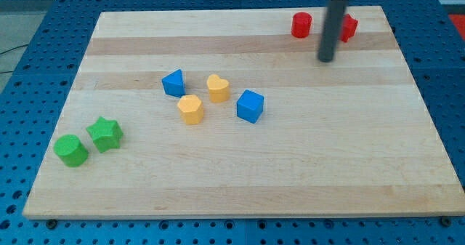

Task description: Move the yellow blocks towards the bottom right of the board

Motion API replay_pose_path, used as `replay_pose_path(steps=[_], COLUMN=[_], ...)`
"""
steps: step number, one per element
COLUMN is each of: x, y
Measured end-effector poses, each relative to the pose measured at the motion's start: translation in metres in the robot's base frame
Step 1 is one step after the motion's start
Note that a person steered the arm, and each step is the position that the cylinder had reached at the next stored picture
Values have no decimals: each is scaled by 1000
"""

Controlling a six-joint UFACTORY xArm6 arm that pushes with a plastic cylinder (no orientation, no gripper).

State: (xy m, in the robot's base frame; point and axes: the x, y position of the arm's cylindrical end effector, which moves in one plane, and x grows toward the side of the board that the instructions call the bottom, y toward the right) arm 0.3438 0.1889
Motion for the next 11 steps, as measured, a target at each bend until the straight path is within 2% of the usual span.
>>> replay_pose_path(steps=[1, 3, 5, 6, 8, 10, 11], x=[-26, -77, 11, 49, 53, 49, 86], y=[37, 31, 24, 0, -149, -198, -202])
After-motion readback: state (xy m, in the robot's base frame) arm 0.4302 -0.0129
